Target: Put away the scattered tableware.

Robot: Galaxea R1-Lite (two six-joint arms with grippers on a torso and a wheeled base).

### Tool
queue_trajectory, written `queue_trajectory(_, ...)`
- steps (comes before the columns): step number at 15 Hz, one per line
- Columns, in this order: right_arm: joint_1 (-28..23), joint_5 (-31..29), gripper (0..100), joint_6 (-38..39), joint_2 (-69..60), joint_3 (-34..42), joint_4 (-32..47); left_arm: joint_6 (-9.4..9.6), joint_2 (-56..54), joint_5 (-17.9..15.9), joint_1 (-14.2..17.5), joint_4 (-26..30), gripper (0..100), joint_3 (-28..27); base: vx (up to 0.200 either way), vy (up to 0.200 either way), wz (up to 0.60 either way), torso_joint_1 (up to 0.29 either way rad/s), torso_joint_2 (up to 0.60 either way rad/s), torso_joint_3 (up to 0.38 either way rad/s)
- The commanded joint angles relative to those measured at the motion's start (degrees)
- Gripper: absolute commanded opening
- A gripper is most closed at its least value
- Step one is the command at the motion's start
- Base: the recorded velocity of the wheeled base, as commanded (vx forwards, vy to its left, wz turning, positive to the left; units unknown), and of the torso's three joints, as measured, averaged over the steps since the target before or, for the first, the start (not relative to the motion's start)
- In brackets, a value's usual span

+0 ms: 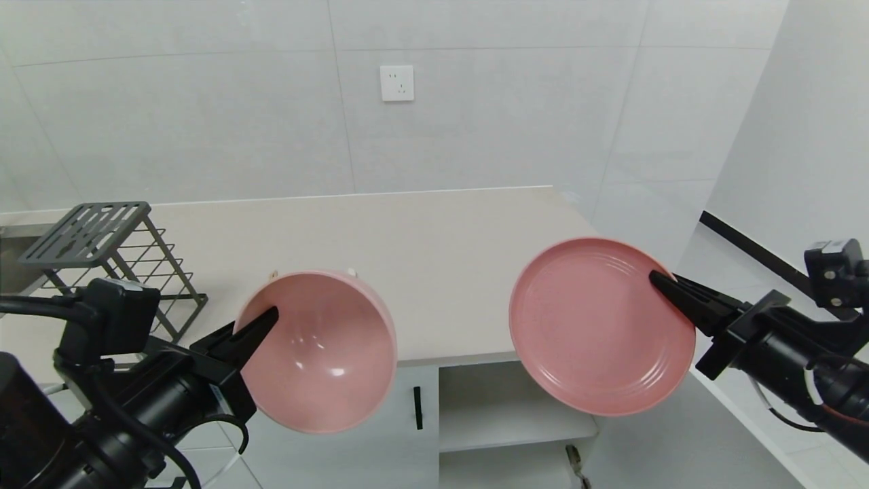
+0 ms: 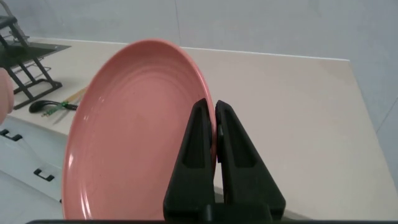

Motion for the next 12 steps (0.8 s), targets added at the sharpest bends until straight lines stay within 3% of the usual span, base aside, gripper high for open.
queue_trajectory(1, 0.17, 0.01, 0, -0.08, 0.42, 0.16, -0.08, -0.08, 0.42, 0.01, -0.04, -0.04, 0, -0.04, 0.0, 0.0, 0.0, -0.271, 0.54, 0.271)
queue_trajectory(12, 0.17, 0.01, 0, -4.47, 4.81, 4.11, -0.08, -0.26, 5.78, -0.34, -2.94, -0.04, 0, 3.21, 0.0, 0.0, 0.0, -0.27, 0.53, 0.256)
